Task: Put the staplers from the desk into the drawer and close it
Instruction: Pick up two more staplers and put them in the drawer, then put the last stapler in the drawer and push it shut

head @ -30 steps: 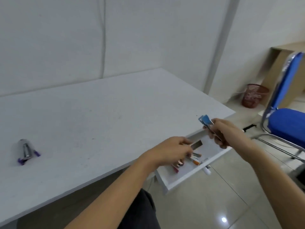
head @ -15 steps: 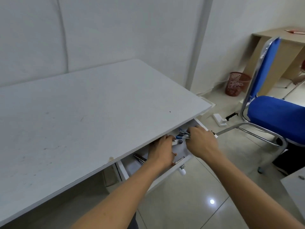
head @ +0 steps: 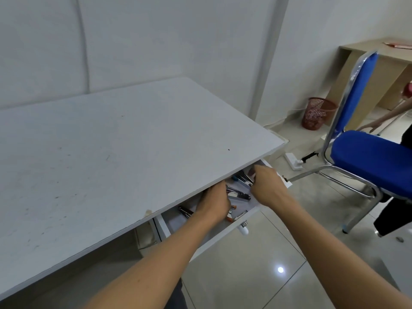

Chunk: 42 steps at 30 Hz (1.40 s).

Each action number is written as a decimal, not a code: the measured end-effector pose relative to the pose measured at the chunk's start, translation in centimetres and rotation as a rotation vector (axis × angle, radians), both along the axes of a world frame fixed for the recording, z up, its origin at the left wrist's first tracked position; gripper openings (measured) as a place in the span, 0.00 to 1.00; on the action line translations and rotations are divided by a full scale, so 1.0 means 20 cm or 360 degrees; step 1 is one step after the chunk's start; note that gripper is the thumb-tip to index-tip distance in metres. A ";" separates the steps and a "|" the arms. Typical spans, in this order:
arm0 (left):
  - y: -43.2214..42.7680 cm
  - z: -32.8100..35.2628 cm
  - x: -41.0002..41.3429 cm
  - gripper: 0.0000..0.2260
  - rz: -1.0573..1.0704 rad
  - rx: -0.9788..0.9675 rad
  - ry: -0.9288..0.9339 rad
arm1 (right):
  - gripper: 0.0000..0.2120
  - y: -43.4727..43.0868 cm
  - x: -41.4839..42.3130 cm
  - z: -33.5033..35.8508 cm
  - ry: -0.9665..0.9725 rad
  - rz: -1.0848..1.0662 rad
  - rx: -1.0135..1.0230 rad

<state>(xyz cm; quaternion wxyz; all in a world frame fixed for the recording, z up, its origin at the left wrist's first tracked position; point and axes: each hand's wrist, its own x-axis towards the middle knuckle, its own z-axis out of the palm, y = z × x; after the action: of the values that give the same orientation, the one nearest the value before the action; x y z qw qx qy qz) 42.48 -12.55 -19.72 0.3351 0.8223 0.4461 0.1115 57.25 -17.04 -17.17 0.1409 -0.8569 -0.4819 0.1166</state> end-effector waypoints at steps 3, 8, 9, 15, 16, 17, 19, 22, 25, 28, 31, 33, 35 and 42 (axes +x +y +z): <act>-0.08 0.06 -0.10 0.18 -0.0077 0.0014 -0.0129 | 0.14 -0.06 -0.02 0.08 0.0280 -0.0009 0.0141; -0.22 0.20 -0.29 0.13 -0.0201 0.0182 -0.0169 | 0.08 -0.15 -0.20 0.25 0.1086 0.0115 0.0280; -0.24 0.23 -0.33 0.12 -0.0194 0.0192 -0.0166 | 0.08 -0.15 -0.24 0.28 0.1206 0.0148 0.0300; -0.21 0.40 -0.69 0.10 0.0125 0.0179 -0.0315 | 0.09 -0.09 -0.58 0.40 0.1357 0.0340 0.0358; -0.19 0.41 -0.78 0.09 0.0225 0.0147 -0.0370 | 0.09 -0.07 -0.66 0.41 0.1346 0.0382 0.0356; -0.17 0.42 -0.87 0.08 0.0320 0.0133 -0.0425 | 0.09 -0.04 -0.74 0.42 0.1339 0.0416 0.0363; -0.13 0.43 -1.09 0.06 0.0513 0.0142 -0.0485 | 0.09 0.01 -0.92 0.44 0.1351 0.0507 0.0367; -0.11 0.43 -1.41 0.06 0.0734 0.0164 -0.0489 | 0.09 0.10 -1.23 0.46 0.1351 0.0667 0.0319; -0.11 0.44 -1.66 0.06 0.0888 0.0200 -0.0464 | 0.10 0.16 -1.48 0.46 0.1330 0.0801 0.0270; -0.12 0.46 -1.91 0.07 0.1030 0.0217 -0.0447 | 0.10 0.20 -1.73 0.45 0.1330 0.0902 0.0230; -0.12 0.45 -2.15 0.07 0.1177 0.0230 -0.0447 | 0.10 0.24 -1.96 0.44 0.1240 0.0971 0.0220; -0.12 0.45 -2.27 0.07 0.1264 0.0231 -0.0435 | 0.11 0.27 -2.07 0.41 0.1113 0.1001 0.0230; -0.12 0.43 -2.35 0.07 0.1326 0.0226 -0.0432 | 0.12 0.30 -2.16 0.37 0.1014 0.1033 0.0233; -0.09 0.37 -2.49 0.09 0.1372 0.0133 -0.0380 | 0.26 0.38 -2.48 0.24 0.0210 0.1412 0.0253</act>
<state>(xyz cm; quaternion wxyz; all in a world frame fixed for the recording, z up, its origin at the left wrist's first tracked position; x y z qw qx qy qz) -7.25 -14.35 -12.36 0.2735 0.5554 0.7015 0.3530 7.63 -9.53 -12.41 0.1730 -0.5450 -0.7998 0.1828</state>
